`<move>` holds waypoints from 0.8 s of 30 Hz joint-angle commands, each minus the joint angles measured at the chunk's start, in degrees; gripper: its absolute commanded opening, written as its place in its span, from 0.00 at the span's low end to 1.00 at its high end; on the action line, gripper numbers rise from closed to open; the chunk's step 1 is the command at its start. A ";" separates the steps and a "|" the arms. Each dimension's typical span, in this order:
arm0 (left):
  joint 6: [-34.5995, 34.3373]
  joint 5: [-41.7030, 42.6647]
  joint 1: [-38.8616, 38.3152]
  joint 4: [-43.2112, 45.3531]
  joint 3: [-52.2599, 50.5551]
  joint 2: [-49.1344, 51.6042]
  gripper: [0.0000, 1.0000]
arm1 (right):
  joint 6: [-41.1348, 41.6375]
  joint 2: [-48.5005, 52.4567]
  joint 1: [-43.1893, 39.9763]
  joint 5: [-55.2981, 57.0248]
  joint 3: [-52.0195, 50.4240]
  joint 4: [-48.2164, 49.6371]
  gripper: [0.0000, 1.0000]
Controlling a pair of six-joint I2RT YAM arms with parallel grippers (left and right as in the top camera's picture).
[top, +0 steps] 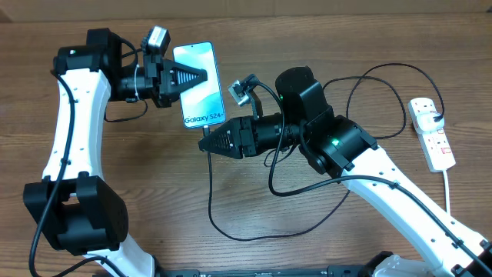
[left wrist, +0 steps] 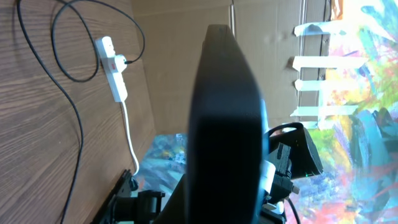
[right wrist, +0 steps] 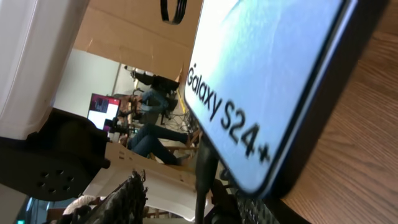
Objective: Plug charger to phone and switch on socket
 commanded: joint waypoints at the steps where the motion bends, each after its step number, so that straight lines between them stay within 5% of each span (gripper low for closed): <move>1: 0.11 2.80 -1.53 0.26 0.15 -1.29 0.04 | -0.07 -0.44 0.15 1.11 0.20 0.28 0.49; 8: 0.09 2.95 -2.27 0.63 0.15 -1.29 0.04 | -0.07 -0.44 0.15 1.49 0.20 0.28 0.20; 24: 0.07 2.95 -2.25 1.36 0.15 -1.29 0.04 | -0.09 -0.44 0.15 1.44 0.20 -0.66 0.22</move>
